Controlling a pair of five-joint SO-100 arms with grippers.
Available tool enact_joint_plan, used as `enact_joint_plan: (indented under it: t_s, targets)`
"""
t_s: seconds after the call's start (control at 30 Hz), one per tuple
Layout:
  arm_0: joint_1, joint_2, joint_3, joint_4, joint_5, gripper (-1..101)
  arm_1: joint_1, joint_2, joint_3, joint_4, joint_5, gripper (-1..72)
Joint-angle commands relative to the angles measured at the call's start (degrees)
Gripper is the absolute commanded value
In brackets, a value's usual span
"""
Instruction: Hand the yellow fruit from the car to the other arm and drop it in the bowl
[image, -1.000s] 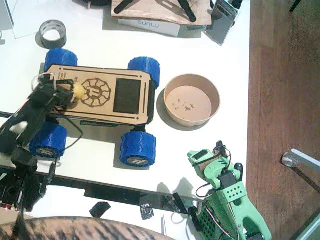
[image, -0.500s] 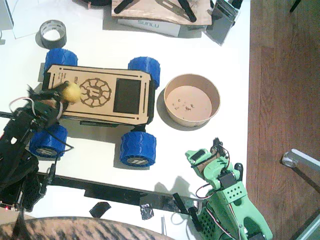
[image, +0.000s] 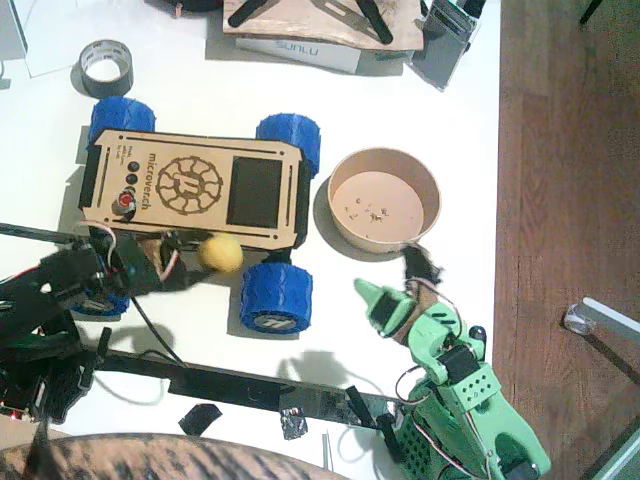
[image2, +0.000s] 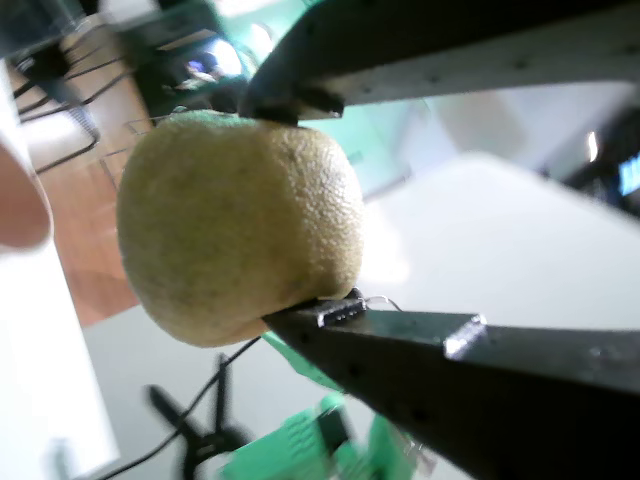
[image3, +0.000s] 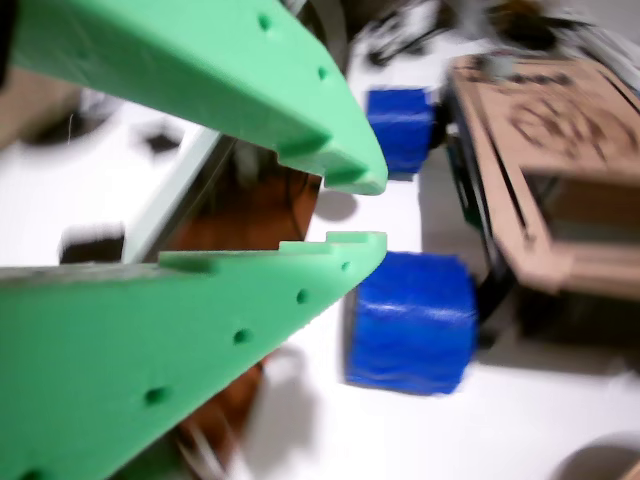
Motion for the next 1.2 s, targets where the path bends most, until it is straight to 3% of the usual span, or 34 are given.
enact_joint_plan:
  t_s: [0.0, 0.23, 0.6, 0.8, 0.83, 1.0, 1.1, 1.17]
  targets:
    - [5.0, 3.1, 6.4, -11.3, -6.9, 0, -4.0, 0.7, -2.5, -3.3, -8.6, -0.1]
    - [12.3, 7.8, 22.9, -30.1, -13.2, 0, -15.8, 5.1, -1.9, -3.3, -16.6, -0.1]
    - [14.5, 10.3, 23.8, -27.7, -15.8, 0, -32.3, 6.9, -1.1, 1.7, -20.0, -0.1]
    - [14.5, 10.9, 23.8, -27.7, -15.8, 0, -38.1, 4.3, -1.3, 0.3, -20.5, 0.0]
    - [14.5, 11.0, 23.8, -27.5, -15.8, 0, -38.8, 3.5, -1.6, -0.8, -20.5, 1.7]
    - [14.5, 11.1, 23.8, -27.4, -15.8, 0, -40.3, 0.7, -1.7, -4.9, -19.0, 26.3]
    - [14.5, 11.4, 23.8, -27.4, -15.8, 0, -39.0, -1.1, -1.3, -9.9, -15.6, 34.9]
    - [14.5, 11.4, 23.8, -27.4, -15.8, 0, -38.4, -3.1, -1.1, -13.5, -14.7, 36.6]
